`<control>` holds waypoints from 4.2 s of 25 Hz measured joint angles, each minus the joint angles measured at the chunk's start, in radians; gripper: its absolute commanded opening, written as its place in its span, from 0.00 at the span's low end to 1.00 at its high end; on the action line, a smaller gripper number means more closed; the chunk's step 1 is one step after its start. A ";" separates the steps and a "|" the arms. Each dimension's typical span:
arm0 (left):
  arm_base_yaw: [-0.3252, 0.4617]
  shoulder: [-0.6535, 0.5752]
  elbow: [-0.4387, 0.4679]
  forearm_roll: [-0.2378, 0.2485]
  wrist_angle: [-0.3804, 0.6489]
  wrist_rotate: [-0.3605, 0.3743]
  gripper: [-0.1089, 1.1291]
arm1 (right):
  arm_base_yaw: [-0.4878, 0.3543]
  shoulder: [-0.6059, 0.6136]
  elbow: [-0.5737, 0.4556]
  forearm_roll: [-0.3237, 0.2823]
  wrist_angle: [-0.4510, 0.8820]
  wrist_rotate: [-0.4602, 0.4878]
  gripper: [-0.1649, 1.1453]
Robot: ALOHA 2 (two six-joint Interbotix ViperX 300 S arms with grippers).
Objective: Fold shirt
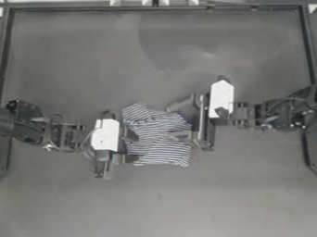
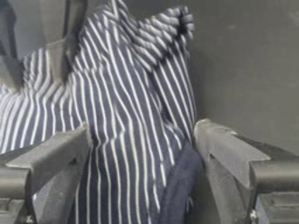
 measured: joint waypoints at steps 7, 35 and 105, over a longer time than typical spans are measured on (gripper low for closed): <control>0.052 -0.118 0.006 0.026 0.008 0.000 0.71 | 0.000 -0.124 -0.002 -0.018 0.129 0.000 0.89; 0.086 -0.578 0.083 -0.009 0.414 -0.012 0.72 | 0.153 -0.643 0.011 0.074 0.847 0.002 0.89; 0.057 -1.201 0.253 -0.120 0.675 -0.017 0.72 | 0.222 -1.118 0.095 0.158 1.147 0.005 0.89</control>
